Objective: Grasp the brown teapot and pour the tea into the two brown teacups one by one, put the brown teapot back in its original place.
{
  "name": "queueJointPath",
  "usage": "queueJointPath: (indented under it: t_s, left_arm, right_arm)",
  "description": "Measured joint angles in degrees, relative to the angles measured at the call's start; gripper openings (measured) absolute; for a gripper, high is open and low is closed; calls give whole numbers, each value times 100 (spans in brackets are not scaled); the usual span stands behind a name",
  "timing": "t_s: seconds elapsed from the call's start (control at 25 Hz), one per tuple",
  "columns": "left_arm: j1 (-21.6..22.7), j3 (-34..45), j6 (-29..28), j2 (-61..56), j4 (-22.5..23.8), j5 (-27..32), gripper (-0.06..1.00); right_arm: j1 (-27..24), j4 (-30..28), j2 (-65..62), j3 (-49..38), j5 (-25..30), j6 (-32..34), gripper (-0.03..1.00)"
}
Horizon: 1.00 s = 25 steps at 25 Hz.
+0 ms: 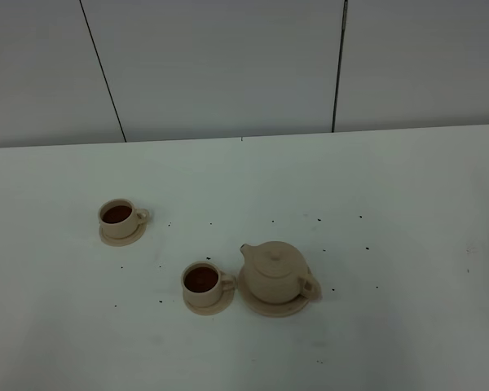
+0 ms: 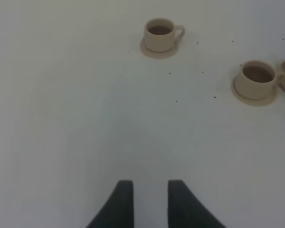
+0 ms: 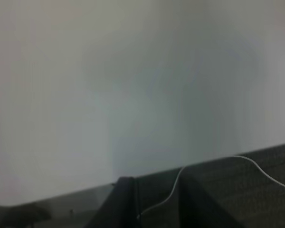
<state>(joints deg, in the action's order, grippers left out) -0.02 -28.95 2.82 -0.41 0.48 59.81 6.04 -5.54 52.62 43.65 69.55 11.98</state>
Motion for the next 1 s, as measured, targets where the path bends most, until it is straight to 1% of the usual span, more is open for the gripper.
queueJointPath:
  t_s: [0.12,0.24,0.48,0.6,0.68,0.84,1.0]
  left_arm:
    - [0,0,0,0,0,0,24]
    - [0,0,0,0,0,0,24]
    - [0,0,0,0,0,0,24]
    - [0,0,0,0,0,0,24]
    - [0,0,0,0,0,0,24]
    - [0,0,0,0,0,0,24]
    - [0,0,-2,0,0,0,24]
  right_arm:
    - [0,43,-515,-383,-152,-7,26]
    - [0,135,-996,-670,-299,-63,31]
    - [0,400,-1793,-983,-413,-497,41]
    - [0,554,-2180,-1199,-613,-662,43]
    - [0,554,-2449,-1426,-777,-704,43]
    - [0,626,-2866,-1555,-812,-820,43]
    - [0,874,-3274,-1560,-831,-1106,43]
